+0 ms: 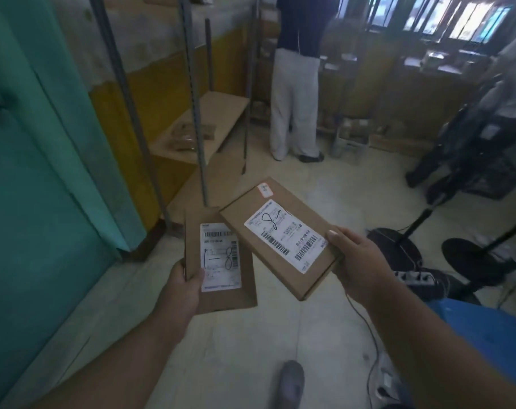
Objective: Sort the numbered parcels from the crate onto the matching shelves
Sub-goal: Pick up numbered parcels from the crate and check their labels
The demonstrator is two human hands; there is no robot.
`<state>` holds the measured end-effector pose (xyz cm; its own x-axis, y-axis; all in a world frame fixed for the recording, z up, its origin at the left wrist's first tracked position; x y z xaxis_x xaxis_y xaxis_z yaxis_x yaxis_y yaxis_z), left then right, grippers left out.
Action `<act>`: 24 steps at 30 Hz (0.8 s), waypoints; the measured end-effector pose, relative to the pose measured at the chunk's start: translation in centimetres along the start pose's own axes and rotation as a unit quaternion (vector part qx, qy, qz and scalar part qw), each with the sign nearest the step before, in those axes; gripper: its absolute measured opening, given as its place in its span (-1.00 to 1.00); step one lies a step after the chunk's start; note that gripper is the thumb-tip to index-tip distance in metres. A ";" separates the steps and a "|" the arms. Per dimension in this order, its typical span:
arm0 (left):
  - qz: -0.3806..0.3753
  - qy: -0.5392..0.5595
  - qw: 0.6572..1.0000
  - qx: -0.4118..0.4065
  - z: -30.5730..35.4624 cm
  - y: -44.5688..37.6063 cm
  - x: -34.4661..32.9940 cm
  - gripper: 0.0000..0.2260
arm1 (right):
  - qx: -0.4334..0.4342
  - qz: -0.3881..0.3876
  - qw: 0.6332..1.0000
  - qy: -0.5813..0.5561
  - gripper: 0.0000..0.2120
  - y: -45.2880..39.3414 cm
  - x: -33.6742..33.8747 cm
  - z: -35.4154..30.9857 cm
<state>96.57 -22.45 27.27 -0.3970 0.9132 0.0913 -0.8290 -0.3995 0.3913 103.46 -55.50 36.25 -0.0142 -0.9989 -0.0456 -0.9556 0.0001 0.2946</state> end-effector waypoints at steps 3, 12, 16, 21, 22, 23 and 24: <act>0.007 -0.001 1.000 0.004 1.7 -5.7 -6.2 -0.75 | -0.001 0.003 1.000 -0.004 -0.76 -7.8 2.7 -1.5; 0.081 -0.017 0.996 0.036 8.5 -20.0 -14.3 -0.85 | -0.044 -0.051 0.998 0.004 -0.78 -29.8 3.5 -7.1; 0.090 -0.020 0.993 0.069 9.8 -28.4 -17.1 -0.82 | -0.050 -0.056 0.997 -0.010 -0.77 -39.9 1.9 -8.0; 0.080 -0.022 0.991 0.100 14.3 -38.8 -22.1 -0.82 | -0.037 -0.041 0.998 -0.014 -0.78 -51.1 2.0 -12.4; 0.081 -0.026 0.992 0.097 15.5 -40.7 -23.1 -0.81 | -0.032 -0.044 0.999 -0.008 -0.79 -53.0 2.1 -13.8; 0.082 -0.030 0.992 0.094 16.8 -42.5 -24.2 -0.79 | -0.027 -0.046 0.999 0.000 -0.80 -55.0 2.3 -15.0; 0.082 -0.031 0.992 0.092 17.8 -44.4 -25.2 -0.79 | -0.024 -0.049 0.999 0.003 -0.81 -57.0 2.5 -15.9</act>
<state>150.41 -26.25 23.86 -0.4904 0.8429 0.2214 -0.6668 -0.5265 0.5274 162.55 -58.71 34.55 0.0798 -0.9943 -0.0706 -0.9371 -0.0990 0.3347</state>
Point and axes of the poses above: each hand's wrist, its own y-axis away from the middle knuckle, its own x-axis out of the back of the hand, z = x × y, the point moved 10 cm from there along -y, towards the middle knuckle, and after that the axes turned 7 degrees about y, right-handed, at the moved point
